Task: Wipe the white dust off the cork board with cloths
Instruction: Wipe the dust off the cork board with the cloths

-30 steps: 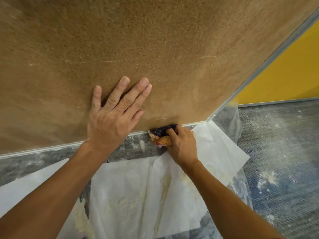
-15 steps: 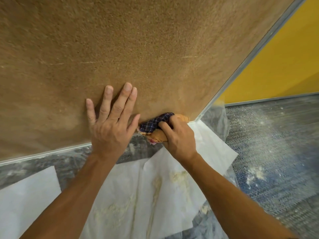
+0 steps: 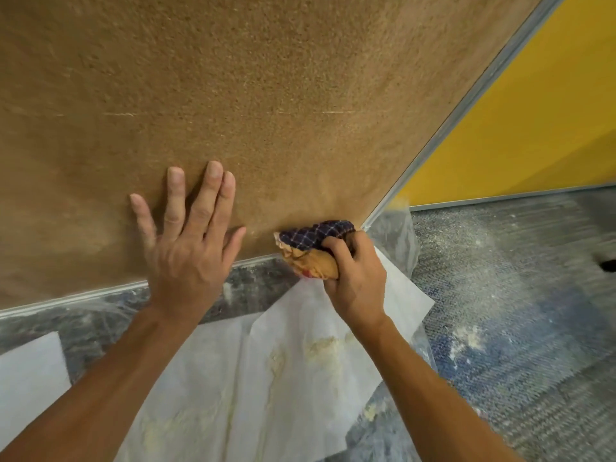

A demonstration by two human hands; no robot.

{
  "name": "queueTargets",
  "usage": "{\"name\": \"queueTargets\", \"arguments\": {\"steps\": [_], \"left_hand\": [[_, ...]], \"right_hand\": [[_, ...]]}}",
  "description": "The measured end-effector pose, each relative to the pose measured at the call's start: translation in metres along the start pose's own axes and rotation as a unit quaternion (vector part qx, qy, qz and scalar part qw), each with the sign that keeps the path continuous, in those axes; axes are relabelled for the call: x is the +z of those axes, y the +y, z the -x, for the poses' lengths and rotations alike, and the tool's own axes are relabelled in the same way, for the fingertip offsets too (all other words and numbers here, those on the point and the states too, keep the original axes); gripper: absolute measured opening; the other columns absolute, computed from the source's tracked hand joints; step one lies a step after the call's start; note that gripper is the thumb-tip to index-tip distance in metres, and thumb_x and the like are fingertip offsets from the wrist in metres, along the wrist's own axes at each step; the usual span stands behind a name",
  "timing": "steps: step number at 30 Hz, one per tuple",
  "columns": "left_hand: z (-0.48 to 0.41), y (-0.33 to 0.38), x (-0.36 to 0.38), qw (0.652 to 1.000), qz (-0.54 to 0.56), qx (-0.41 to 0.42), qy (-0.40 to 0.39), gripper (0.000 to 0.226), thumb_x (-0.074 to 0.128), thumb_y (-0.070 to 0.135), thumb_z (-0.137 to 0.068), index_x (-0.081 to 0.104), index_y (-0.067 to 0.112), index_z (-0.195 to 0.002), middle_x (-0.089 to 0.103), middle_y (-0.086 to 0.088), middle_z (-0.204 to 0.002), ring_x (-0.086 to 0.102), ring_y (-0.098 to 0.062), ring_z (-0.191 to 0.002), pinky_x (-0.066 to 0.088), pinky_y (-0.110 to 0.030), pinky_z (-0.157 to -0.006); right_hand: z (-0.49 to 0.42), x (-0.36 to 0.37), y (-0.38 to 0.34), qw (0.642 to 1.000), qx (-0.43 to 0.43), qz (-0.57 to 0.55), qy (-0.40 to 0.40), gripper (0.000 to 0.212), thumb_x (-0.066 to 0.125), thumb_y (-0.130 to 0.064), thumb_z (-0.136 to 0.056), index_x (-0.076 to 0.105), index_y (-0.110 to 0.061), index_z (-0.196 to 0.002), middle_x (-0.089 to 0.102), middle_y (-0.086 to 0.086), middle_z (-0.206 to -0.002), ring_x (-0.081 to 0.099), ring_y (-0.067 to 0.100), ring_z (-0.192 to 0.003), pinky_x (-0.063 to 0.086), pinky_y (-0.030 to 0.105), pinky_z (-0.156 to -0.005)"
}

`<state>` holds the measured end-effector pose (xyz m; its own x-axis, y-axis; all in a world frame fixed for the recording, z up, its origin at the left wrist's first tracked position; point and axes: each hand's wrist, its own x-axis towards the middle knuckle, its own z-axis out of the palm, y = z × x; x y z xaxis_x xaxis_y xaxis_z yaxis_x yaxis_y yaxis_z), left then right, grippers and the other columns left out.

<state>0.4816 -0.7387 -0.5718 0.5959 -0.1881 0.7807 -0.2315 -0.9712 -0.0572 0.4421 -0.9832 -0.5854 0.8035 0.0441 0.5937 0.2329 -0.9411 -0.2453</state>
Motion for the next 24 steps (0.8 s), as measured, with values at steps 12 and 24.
{"name": "queueTargets", "arguments": {"steps": [12, 24], "left_hand": [[0.000, -0.006, 0.008, 0.999, -0.011, 0.015, 0.030, 0.083, 0.063, 0.047, -0.101, 0.015, 0.020, -0.164, -0.003, 0.010, -0.171, -0.011, -0.019, -0.158, -0.009, -0.048, -0.125], [0.002, -0.009, 0.007, 0.999, -0.013, 0.021, 0.029, 0.081, 0.064, 0.045, -0.101, 0.019, 0.019, -0.163, -0.001, 0.009, -0.172, -0.010, -0.020, -0.158, -0.009, -0.048, -0.125]], "right_hand": [[0.010, 0.043, 0.033, 0.985, -0.043, 0.067, -0.155, 0.042, 0.084, -0.014, -0.066, 0.060, -0.015, -0.100, 0.055, 0.008, -0.102, 0.055, 0.030, -0.085, 0.047, 0.034, -0.058], [-0.008, 0.017, 0.058, 0.997, 0.024, 0.074, -0.028, 0.019, 0.063, -0.025, -0.092, 0.063, -0.005, -0.092, 0.052, 0.014, -0.092, 0.047, 0.029, -0.081, 0.041, 0.040, -0.062]]}}
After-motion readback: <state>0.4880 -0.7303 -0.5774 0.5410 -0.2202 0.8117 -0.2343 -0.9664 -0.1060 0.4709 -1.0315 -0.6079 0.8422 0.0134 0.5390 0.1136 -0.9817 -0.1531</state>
